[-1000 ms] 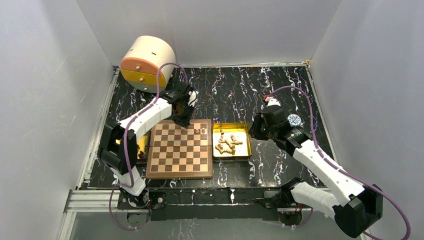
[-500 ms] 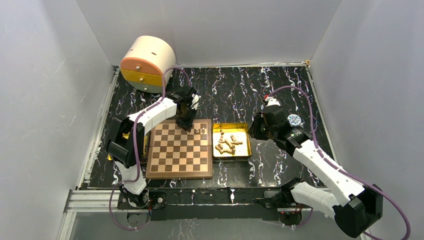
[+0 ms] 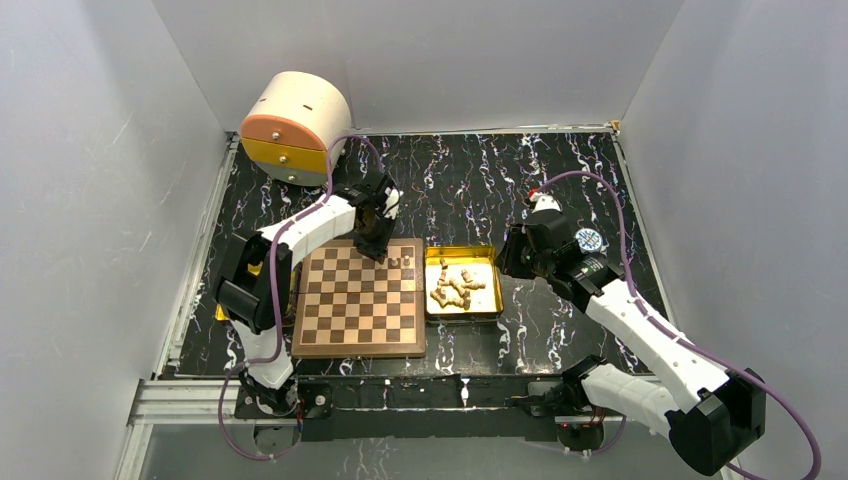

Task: Set up the chess pieces on the board
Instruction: Place the chess piece on the chessboard.

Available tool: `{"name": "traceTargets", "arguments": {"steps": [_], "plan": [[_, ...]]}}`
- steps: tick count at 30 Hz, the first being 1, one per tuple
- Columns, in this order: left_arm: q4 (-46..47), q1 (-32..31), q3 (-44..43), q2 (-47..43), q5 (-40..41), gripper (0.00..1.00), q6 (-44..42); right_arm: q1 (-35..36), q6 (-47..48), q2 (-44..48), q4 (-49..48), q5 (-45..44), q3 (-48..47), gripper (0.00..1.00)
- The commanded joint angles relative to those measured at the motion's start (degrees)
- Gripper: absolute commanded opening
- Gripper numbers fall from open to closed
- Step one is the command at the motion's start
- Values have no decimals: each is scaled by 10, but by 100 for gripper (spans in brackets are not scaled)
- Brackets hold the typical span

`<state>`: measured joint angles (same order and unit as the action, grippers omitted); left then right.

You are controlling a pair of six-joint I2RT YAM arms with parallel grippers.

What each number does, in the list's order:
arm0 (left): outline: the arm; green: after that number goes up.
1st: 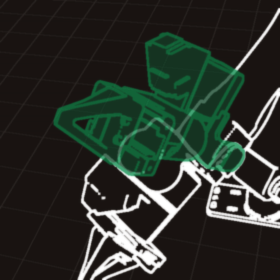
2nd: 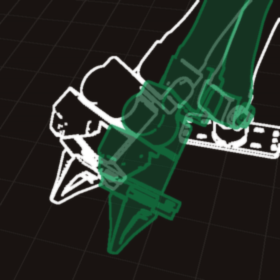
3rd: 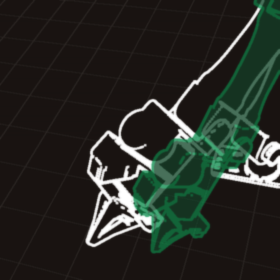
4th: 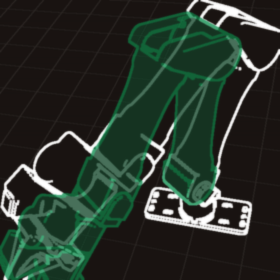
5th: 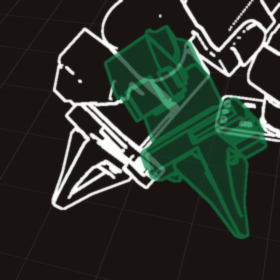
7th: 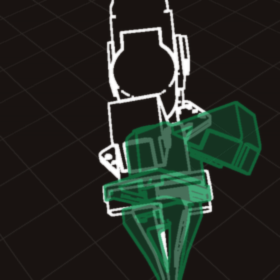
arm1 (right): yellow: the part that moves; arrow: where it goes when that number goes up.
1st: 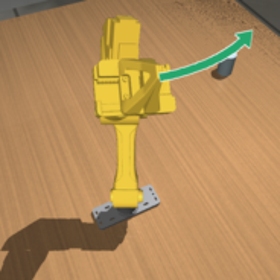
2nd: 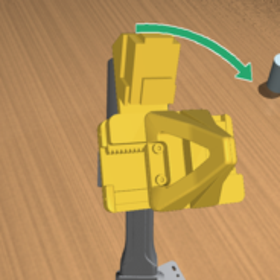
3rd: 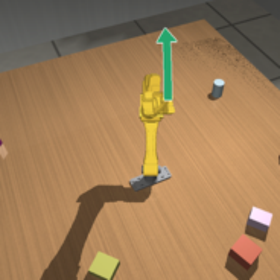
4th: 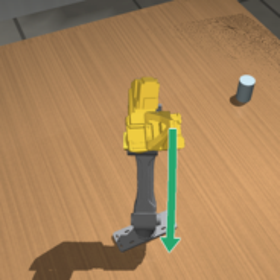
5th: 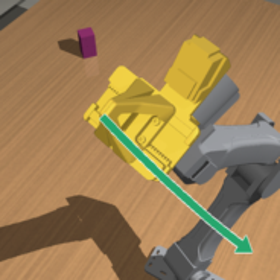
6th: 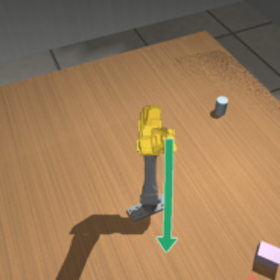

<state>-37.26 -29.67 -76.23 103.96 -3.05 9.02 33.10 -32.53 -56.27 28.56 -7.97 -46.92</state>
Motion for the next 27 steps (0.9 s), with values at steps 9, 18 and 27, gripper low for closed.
{"name": "traceTargets", "arguments": {"steps": [9,18,27], "plan": [[9,2,-13,20,-3,10,-2,-1,8,7,-20,3,-2,33],[10,2,-13,14,-5,9,-1,-1,6,6,-23,6,1,33],[15,2,-14,11,-4,8,-1,-1,5,5,-25,10,2,33]]}}
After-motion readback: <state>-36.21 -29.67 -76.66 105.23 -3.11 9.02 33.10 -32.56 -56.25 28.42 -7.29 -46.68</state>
